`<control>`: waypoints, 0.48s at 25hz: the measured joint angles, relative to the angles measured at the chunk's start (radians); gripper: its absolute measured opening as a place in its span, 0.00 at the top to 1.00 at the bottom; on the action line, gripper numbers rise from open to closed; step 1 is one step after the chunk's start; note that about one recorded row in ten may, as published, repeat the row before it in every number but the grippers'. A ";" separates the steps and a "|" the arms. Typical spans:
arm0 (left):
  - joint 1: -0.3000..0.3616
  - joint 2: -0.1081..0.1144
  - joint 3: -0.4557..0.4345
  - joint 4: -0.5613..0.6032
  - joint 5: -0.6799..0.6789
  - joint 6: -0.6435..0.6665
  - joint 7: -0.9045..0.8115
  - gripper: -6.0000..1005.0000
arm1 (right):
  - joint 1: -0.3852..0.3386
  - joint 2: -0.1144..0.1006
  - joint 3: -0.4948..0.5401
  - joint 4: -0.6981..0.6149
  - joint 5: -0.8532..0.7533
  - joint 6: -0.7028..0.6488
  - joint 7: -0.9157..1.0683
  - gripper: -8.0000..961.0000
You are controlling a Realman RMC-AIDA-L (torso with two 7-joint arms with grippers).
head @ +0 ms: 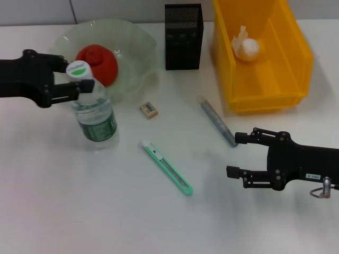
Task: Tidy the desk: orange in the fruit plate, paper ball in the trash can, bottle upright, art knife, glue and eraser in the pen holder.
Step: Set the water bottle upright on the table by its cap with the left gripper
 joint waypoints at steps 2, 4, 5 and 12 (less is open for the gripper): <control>0.012 0.011 -0.011 -0.019 -0.026 0.002 0.008 0.56 | 0.002 0.000 0.000 0.000 0.000 -0.002 0.000 0.13; 0.040 0.038 -0.052 -0.071 -0.086 0.012 0.037 0.56 | 0.003 0.000 0.000 0.000 0.000 -0.003 0.000 0.13; 0.040 0.038 -0.052 -0.071 -0.086 0.012 0.037 0.56 | 0.004 0.001 0.000 0.000 0.000 -0.003 0.000 0.13; 0.054 0.076 -0.171 -0.163 -0.097 0.013 0.095 0.56 | 0.009 0.001 0.000 0.000 0.000 -0.008 0.000 0.13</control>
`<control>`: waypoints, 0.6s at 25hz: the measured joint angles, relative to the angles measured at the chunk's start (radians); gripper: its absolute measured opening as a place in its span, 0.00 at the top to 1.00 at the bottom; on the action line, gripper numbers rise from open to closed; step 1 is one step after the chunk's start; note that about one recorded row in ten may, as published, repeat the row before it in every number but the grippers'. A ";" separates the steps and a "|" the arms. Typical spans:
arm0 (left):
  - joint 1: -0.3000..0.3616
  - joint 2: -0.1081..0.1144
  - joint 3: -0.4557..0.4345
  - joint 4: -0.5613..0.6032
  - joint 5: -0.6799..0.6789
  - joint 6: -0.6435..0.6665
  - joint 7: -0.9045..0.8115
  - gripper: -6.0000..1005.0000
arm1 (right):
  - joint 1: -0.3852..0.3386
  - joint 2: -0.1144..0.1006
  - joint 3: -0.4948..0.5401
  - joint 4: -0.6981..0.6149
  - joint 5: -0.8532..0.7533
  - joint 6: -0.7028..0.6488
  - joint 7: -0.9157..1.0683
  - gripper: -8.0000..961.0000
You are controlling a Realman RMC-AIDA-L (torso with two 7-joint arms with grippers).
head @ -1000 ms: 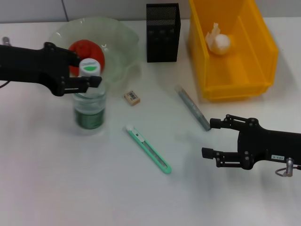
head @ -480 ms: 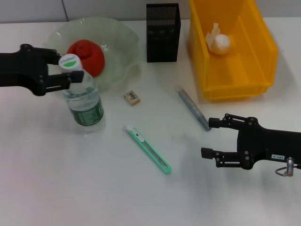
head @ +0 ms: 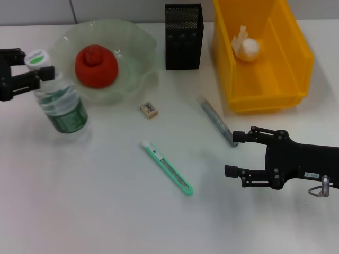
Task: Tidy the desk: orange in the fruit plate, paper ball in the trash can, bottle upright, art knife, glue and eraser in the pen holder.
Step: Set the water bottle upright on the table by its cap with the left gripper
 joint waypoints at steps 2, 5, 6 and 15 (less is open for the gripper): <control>0.002 0.001 -0.013 -0.008 0.000 -0.006 0.008 0.56 | 0.001 0.000 0.000 0.000 0.000 -0.001 0.000 0.13; 0.006 0.001 -0.023 -0.012 0.000 -0.034 0.014 0.56 | 0.003 0.000 0.000 0.000 0.000 -0.002 0.000 0.13; 0.007 -0.003 -0.025 -0.013 0.000 -0.055 0.016 0.56 | 0.005 0.000 0.000 0.000 0.000 -0.002 0.000 0.13; -0.002 -0.016 -0.016 -0.024 0.006 -0.126 0.028 0.56 | 0.008 0.000 0.000 0.000 0.000 -0.002 0.000 0.13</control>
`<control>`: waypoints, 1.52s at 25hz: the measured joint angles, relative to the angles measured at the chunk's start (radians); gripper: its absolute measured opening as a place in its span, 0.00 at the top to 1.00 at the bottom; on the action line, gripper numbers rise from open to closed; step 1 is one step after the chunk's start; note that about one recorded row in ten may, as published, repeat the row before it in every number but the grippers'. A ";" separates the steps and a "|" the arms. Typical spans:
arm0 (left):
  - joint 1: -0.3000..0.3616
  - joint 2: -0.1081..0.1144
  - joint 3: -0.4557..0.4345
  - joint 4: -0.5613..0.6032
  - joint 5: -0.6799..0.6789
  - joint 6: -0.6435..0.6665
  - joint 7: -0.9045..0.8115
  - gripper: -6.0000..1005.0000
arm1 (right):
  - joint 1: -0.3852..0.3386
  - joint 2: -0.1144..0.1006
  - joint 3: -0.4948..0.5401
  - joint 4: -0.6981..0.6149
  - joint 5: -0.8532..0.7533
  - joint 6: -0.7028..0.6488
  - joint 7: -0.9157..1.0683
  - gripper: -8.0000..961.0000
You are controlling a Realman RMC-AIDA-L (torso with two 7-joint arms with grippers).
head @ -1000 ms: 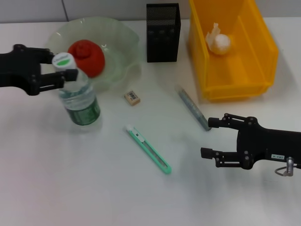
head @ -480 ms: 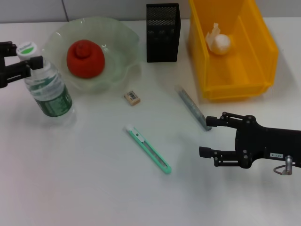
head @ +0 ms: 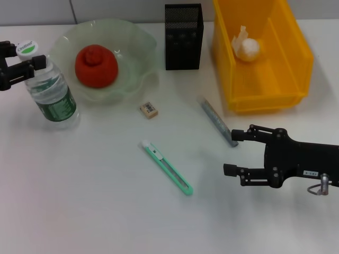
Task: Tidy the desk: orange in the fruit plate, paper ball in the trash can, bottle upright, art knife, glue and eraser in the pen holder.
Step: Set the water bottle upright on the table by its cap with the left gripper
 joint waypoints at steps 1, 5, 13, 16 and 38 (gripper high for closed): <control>0.000 -0.001 0.002 0.000 0.002 -0.007 0.001 0.56 | 0.000 -0.001 0.000 0.000 0.000 0.000 0.000 0.13; -0.002 -0.001 0.011 0.000 0.003 -0.014 0.001 0.56 | 0.000 -0.002 0.000 0.000 0.000 0.000 0.000 0.13; -0.003 -0.005 0.027 0.000 0.016 -0.029 -0.001 0.56 | 0.002 -0.003 0.000 0.000 0.000 0.001 0.000 0.13; -0.004 -0.006 0.029 0.000 0.017 -0.030 -0.001 0.56 | 0.002 -0.004 0.000 0.000 0.000 0.002 0.000 0.13; -0.007 -0.015 0.039 0.007 0.015 -0.048 0.007 0.42 | 0.005 -0.006 0.000 0.000 0.000 0.006 -0.001 0.13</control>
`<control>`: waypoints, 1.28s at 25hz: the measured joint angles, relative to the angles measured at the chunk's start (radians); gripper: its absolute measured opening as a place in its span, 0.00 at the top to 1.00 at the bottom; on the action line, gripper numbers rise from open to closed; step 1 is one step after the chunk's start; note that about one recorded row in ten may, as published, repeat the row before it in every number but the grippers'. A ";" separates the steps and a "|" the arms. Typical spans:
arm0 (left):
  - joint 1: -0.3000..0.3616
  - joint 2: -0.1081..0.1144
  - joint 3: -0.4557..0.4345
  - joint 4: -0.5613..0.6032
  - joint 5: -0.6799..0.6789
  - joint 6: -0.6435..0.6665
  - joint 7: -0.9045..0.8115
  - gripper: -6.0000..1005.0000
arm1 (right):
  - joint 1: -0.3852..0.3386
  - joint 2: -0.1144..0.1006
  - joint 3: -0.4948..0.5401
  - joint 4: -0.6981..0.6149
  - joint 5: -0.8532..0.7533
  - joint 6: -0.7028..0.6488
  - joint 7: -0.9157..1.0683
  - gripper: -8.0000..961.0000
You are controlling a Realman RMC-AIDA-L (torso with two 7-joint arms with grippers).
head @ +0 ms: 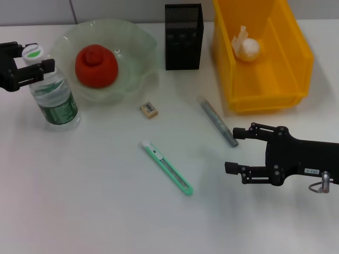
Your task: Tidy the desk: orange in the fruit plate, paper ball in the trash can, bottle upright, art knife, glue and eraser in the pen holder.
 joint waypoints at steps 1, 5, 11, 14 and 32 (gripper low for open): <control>0.000 0.000 0.000 0.000 0.000 -0.001 0.000 0.41 | 0.000 0.000 0.000 0.000 0.000 0.000 0.000 0.13; 0.000 0.000 0.000 0.000 0.000 -0.003 0.000 0.35 | 0.001 0.000 0.000 0.000 0.002 0.000 0.000 0.13; -0.001 0.000 -0.027 0.005 -0.046 0.003 -0.009 0.19 | 0.002 0.000 0.000 0.000 0.010 0.001 0.000 0.13; 0.000 0.000 -0.040 0.006 -0.089 0.011 -0.013 0.20 | 0.002 0.000 0.000 0.000 0.011 0.001 0.000 0.13; 0.019 0.000 0.095 -0.286 -0.343 0.337 0.187 0.20 | 0.020 -0.004 0.011 -0.002 0.014 -0.007 0.024 0.13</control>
